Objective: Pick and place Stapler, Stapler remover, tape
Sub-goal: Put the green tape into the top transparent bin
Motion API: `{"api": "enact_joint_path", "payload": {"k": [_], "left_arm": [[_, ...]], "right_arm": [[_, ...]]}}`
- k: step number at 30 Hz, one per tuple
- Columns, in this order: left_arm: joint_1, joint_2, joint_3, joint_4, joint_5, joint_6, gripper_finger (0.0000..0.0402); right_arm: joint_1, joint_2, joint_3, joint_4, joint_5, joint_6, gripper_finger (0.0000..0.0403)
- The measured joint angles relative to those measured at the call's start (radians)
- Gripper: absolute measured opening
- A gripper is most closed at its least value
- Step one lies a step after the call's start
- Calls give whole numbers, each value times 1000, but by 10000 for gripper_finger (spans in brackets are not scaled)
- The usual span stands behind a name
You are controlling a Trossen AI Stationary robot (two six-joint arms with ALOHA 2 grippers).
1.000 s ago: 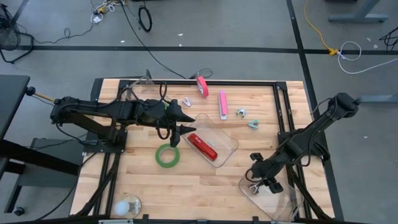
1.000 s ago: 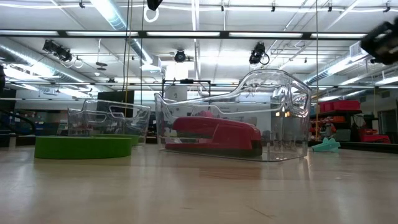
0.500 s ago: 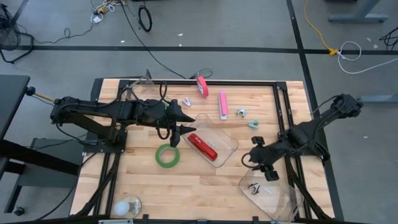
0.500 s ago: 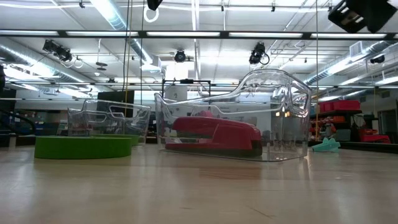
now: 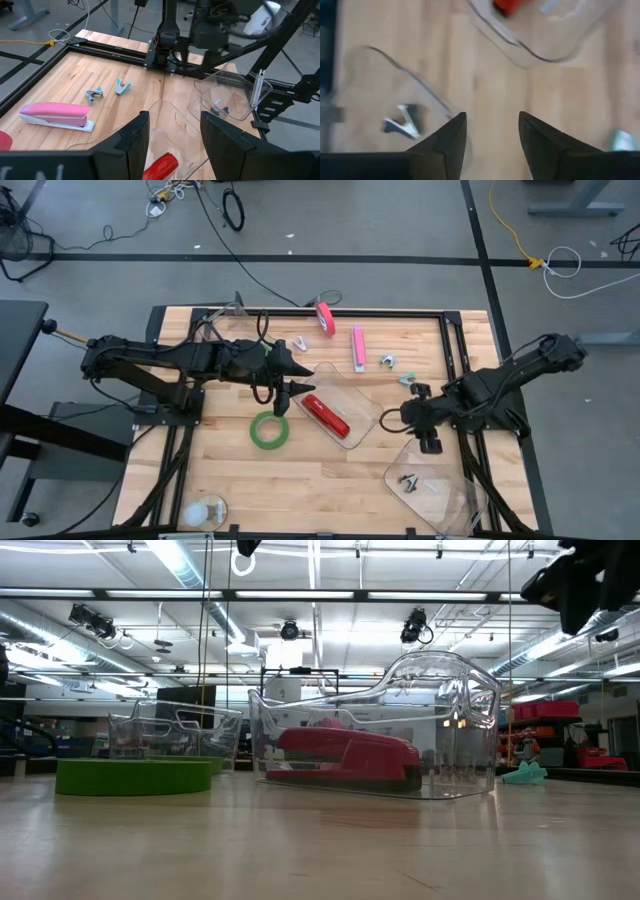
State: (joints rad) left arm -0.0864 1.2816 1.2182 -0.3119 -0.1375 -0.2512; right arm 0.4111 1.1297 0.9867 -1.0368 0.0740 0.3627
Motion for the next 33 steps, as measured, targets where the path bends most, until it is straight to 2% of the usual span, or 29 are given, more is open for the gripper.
{"api": "enact_joint_path", "payload": {"k": [8,23,33], "left_arm": [[0,0,0,0,0,0,179],[0,-1,0,-7,18,-18,179],[-35,-28,-1,-226,116,-71,179]], "right_arm": [[-92,0,0,-105,43,-57,181],[-178,0,1,-117,67,-95,181],[-180,0,1,-109,67,-95,181]]}}
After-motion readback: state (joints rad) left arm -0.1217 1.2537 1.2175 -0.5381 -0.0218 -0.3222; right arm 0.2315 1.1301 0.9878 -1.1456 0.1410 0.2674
